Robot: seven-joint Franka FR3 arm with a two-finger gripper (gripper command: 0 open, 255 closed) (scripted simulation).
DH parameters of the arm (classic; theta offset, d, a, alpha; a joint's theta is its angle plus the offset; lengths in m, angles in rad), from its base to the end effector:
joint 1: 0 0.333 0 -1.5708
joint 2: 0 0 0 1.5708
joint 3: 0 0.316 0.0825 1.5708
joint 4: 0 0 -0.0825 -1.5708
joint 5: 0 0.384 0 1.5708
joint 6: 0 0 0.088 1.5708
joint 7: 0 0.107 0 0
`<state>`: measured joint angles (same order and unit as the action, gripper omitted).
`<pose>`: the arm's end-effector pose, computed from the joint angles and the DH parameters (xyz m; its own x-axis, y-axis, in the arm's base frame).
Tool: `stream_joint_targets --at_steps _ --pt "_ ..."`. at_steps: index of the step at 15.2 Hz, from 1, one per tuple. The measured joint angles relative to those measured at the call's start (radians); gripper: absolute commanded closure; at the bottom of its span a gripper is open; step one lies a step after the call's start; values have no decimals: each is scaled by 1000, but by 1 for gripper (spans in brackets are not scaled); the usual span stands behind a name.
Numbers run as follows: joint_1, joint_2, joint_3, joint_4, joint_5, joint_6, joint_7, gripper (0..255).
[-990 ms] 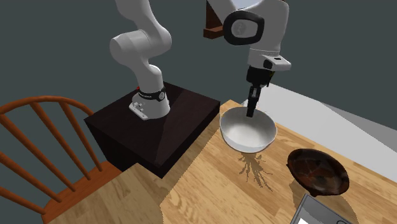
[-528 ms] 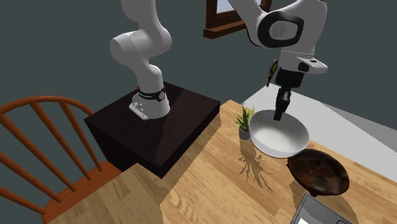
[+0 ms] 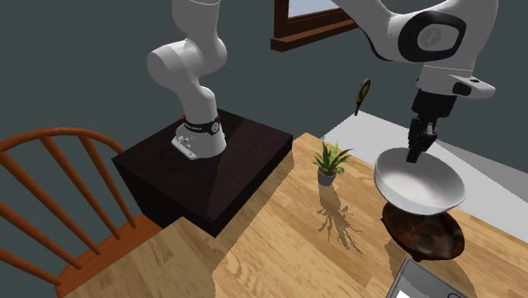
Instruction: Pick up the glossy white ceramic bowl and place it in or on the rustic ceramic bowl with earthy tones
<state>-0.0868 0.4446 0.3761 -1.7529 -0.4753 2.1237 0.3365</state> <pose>0.6367 0.1455 0.3299 0.9828 0.1829 0.0247 0.1720 -0.9560 0.2378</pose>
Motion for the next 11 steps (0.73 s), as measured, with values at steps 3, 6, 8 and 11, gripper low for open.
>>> stream_joint_targets --at_steps 3,6,8,11 --pt "47 127 -11 208 -17 -87 -12 255" --pt "105 275 -27 455 -31 -184 -35 255" --pt "126 332 -34 541 -36 -211 -44 255" --pt "130 358 -40 551 -42 -197 -40 255"
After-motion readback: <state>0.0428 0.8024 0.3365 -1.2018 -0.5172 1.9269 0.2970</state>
